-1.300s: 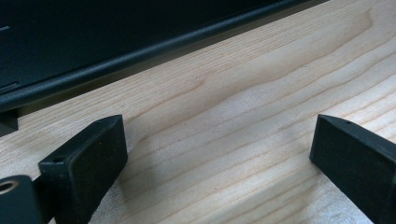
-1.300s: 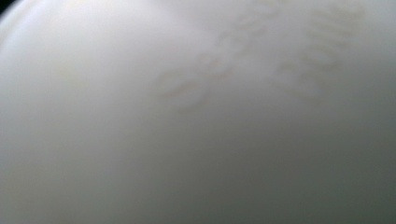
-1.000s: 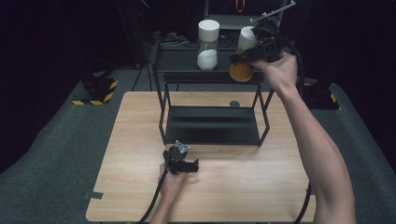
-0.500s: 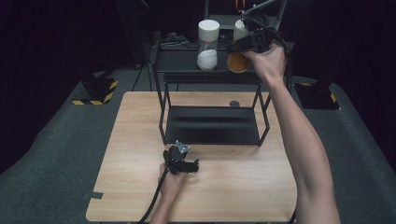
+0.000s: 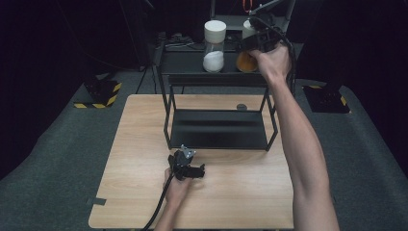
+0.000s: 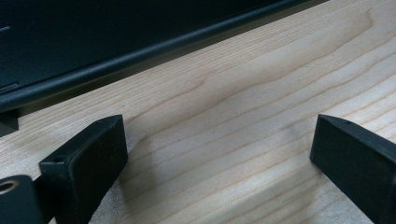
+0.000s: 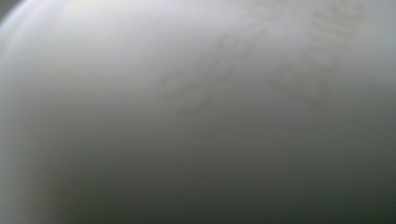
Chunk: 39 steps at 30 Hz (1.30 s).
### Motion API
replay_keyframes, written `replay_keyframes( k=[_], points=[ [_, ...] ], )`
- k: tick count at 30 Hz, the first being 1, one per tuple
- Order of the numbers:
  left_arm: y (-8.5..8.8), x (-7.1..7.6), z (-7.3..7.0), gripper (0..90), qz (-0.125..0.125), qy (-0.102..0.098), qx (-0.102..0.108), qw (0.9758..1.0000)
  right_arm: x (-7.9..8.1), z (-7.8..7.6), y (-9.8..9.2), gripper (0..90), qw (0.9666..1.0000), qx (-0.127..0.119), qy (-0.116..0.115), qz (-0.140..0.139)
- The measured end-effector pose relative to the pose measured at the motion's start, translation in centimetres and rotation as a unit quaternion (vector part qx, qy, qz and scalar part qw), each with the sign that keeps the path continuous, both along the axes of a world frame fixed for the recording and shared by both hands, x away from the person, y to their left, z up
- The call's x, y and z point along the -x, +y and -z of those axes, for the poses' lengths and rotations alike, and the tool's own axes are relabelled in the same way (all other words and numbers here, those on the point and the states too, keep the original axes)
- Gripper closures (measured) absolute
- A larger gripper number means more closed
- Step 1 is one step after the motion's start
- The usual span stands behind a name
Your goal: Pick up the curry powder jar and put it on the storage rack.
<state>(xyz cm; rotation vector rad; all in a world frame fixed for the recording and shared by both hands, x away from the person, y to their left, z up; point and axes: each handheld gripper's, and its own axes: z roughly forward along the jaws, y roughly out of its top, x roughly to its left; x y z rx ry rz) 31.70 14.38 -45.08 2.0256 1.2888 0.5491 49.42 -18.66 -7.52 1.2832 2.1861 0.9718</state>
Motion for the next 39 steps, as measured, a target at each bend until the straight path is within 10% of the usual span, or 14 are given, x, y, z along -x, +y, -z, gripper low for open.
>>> replay_keyframes(
  k=[26, 39],
  points=[
    [0.0, 0.0, 0.0, 3.8, -0.001, 0.000, -0.001, 1.0000, -0.6, 0.8, 0.2, 30.6, 1.0000, 0.001, -0.001, 0.001],
    [-0.1, 0.0, 0.0, 3.8, -0.001, 0.000, 0.000, 1.0000, 1.9, 1.6, -0.9, 4.4, 0.9989, -0.007, -0.047, -0.004]
  ],
)
